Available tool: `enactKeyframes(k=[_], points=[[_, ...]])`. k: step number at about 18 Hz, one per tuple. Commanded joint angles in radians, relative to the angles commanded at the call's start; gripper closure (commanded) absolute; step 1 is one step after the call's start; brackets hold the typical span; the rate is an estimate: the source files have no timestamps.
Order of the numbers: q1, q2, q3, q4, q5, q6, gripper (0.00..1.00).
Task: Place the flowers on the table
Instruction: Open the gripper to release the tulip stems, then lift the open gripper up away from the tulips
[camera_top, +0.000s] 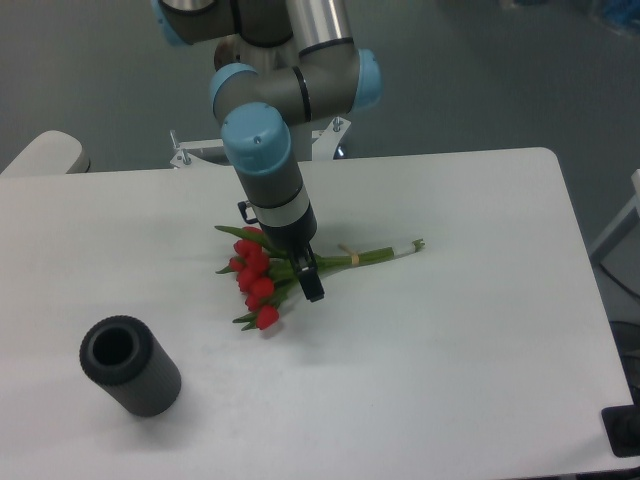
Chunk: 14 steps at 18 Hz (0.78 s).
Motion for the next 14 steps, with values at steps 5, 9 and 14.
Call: enactKeyframes(k=[5,9,14], points=[[-0.014,-0.012,0.118,-0.024,-0.119,-0.227,0.0],[-0.014,-0.038,0.256,-0.135,-0.158,-0.339,0.0],[-0.014,-0.086,0.468,-0.383,-0.184,-0.433,0.0]])
